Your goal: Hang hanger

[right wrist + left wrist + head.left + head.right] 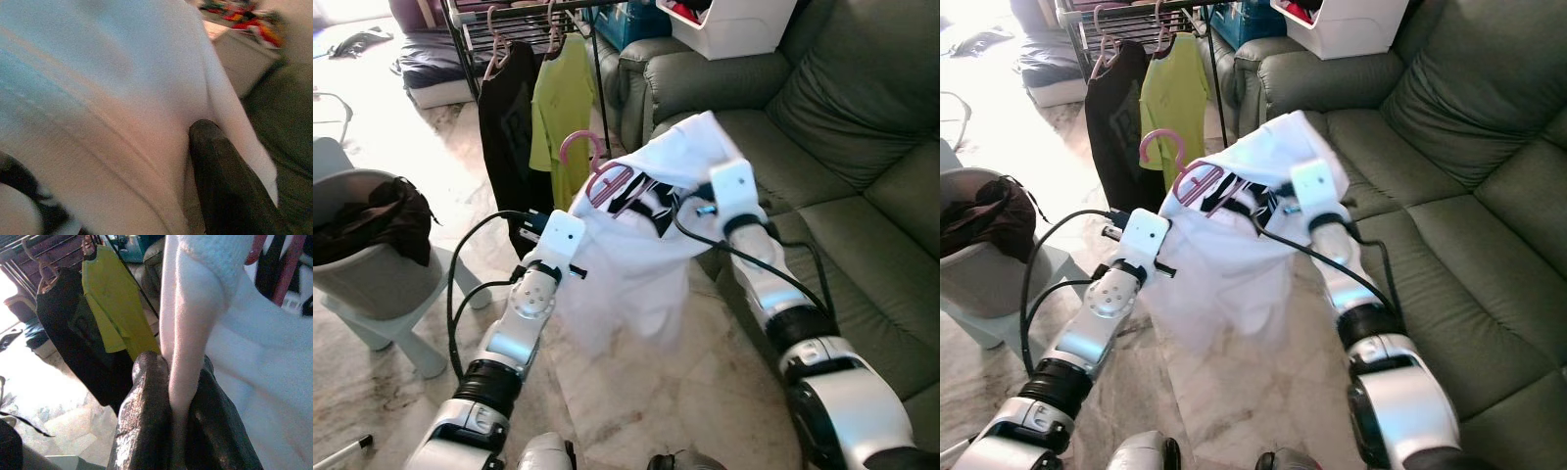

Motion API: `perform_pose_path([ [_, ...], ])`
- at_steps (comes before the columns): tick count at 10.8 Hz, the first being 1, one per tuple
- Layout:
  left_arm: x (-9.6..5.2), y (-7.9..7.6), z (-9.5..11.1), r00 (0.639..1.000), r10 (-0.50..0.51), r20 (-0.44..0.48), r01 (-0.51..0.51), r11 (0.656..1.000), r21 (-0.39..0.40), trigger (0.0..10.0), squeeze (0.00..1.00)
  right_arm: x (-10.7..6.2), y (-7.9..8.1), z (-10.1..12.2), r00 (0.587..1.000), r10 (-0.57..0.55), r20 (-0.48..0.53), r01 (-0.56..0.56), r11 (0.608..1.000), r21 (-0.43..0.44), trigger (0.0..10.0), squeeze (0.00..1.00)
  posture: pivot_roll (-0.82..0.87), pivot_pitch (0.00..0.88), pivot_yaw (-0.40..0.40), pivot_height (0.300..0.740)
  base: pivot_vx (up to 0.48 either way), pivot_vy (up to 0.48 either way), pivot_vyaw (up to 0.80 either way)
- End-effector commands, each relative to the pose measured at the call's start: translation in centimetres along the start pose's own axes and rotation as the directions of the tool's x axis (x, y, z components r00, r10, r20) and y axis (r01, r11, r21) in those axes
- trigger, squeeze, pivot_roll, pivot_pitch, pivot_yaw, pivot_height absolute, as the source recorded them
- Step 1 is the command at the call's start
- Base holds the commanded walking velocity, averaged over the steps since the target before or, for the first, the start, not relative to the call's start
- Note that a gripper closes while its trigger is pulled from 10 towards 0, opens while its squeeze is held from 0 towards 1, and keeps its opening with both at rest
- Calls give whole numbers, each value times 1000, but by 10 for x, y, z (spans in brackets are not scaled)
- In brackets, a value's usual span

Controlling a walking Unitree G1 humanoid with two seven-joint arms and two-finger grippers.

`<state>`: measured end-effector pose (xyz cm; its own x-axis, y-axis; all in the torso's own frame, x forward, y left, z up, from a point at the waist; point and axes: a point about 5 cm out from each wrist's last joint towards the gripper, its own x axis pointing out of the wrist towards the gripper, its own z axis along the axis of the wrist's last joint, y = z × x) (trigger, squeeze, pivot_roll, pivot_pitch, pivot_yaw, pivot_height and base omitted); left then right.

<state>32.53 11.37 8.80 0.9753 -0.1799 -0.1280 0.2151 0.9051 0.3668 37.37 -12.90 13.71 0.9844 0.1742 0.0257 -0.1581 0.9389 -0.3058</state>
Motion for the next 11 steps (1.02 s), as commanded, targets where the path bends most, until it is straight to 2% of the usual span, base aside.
perform_pose_path([
  [1,2,0,15,998,7,59,-7,1000,2,3020,0,4,15,14,994,102,44,-104,993,55,0,0,-21,4,-18,740,0,0,0],
  [2,4,-2,18,998,-3,68,3,1000,-1,2784,0,0,47,21,952,301,62,-307,938,158,0,0,-21,4,-18,740,0,0,0],
  [3,5,-4,19,998,-13,69,13,1000,-1,2824,0,-7,65,28,897,428,109,-441,878,186,0,0,-21,4,-18,740,0,0,0],
  [4,6,-9,20,997,-42,71,41,999,9,2902,0,-22,87,41,793,576,199,-607,773,183,0,0,-28,1,-22,740,0,0,0],
  [5,6,-11,20,996,-54,68,53,998,20,2863,0,-30,97,44,731,648,216,-681,714,161,0,0,-28,0,-23,740,0,0,0],
  [6,6,-12,19,996,-59,67,57,998,29,2980,0,-39,106,46,660,715,232,-751,636,177,0,0,-27,0,-24,740,0,0,0],
  [7,6,-13,17,997,-60,56,58,998,35,3137,0,-52,113,55,567,781,264,-824,541,169,0,0,-27,0,-25,740,0,0,0],
  [8,6,-11,15,997,-58,52,56,998,41,3490,0,-57,111,53,554,798,240,-833,537,135,0,0,-29,0,-26,740,0,0,0],
  [9,6,-8,14,997,-53,50,51,998,42,3686,0,-52,99,36,641,755,136,-766,638,71,3373,0,-28,0,-29,740,0,0,0],
  [10,8,-2,14,998,-48,51,44,997,66,3725,0,-47,73,11,763,646,16,-646,761,67,10000,0,-28,2,-29,740,0,0,0],
  [11,8,3,12,998,-43,45,40,997,73,3647,0,-43,46,0,858,513,-30,-512,858,36,10000,835,-31,4,-29,740,0,0,0],
])
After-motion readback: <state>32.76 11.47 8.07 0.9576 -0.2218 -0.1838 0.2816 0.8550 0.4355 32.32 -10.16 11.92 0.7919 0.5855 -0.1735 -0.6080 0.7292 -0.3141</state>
